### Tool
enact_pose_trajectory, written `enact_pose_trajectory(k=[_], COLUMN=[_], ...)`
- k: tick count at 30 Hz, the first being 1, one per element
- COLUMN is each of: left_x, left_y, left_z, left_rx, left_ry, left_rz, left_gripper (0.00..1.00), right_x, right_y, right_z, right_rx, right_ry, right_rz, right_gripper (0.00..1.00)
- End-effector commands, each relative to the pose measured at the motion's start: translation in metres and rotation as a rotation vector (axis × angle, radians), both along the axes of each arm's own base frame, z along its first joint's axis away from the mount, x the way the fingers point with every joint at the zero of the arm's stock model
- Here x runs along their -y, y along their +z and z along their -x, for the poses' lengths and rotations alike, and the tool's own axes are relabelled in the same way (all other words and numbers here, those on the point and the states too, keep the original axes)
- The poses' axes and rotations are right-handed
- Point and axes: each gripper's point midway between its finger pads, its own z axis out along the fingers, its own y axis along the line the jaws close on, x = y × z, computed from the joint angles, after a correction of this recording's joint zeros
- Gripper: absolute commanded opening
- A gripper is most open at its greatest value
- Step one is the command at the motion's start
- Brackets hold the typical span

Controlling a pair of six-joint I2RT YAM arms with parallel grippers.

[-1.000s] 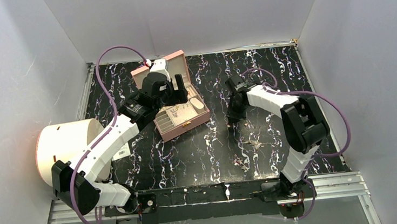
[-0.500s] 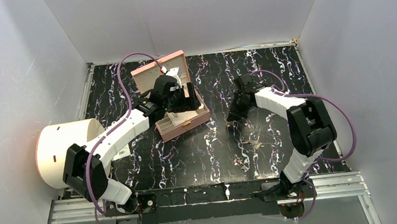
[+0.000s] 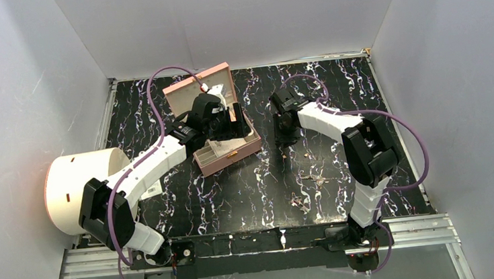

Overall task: Organize the mixed jewelry
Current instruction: Pick up the jewelry from the center of the board.

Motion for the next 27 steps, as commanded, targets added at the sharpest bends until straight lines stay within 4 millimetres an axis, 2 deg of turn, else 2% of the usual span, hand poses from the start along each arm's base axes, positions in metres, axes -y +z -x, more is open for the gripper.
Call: enact_pose_trajectory(k=[1,6,18,27], left_x=[0.000,-0.005,-0.009,-0.010], left_y=[0.025,0.025,0.021,0.020], left_z=[-0.006,-0.010,-0.010,-0.010], left_rx=[0.064,0.076,0.076,0.075], left_ry=[0.007,0.029,0.038,0.041], left_rz=[0.016,-0.007,-0.029,-0.033], left_gripper=[0.79,0.79,0.79,0.79], right_x=[0.017,0.021,0.005,0.004], right_y=[0.005,-0.002,-0.013,-0.019], right_z=[-0.011,-0.004,0.006,0.007], right_rx=[0.035,0.011,-0.046,-0.062], right_ry=[0.068,0.113,0.200,0.207], right_rz=[0.120,0.140,0.092,0.103], right_gripper=[0.37,0.37,0.36,0.26])
